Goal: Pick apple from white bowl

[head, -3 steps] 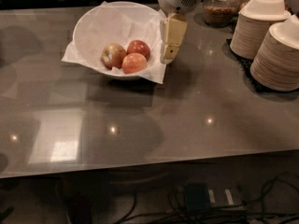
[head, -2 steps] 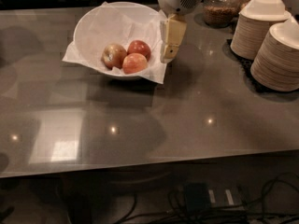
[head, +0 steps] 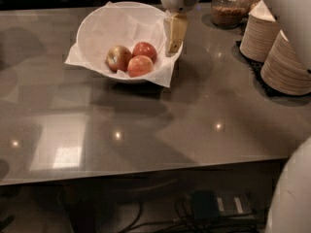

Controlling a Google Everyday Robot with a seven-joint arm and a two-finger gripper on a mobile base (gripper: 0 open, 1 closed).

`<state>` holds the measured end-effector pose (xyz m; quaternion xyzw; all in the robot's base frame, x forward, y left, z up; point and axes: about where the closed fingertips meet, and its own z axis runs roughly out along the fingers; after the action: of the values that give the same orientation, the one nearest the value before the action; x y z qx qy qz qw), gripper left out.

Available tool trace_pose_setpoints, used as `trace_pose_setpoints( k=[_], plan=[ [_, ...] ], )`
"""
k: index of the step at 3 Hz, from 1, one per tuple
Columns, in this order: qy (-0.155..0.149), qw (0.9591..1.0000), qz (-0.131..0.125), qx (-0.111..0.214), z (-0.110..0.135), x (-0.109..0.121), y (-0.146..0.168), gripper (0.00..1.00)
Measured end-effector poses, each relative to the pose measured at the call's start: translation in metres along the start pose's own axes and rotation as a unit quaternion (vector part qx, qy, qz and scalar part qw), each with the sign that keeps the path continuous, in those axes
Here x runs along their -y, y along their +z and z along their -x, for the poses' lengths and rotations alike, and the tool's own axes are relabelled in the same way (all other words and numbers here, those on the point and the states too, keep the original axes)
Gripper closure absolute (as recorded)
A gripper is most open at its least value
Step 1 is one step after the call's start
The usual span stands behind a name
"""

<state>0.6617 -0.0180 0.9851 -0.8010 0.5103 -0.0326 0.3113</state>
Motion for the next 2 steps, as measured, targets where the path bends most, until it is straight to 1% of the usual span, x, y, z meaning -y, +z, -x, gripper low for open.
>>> trace_pose_setpoints(
  k=[1,2],
  plan=[
    [-0.044,0.9989,-0.004,0.017,-0.008,0.023,0.020,0.00],
    [-0.073,0.9963,-0.020,0.042,-0.012,0.047,0.036,0.00]
  ],
)
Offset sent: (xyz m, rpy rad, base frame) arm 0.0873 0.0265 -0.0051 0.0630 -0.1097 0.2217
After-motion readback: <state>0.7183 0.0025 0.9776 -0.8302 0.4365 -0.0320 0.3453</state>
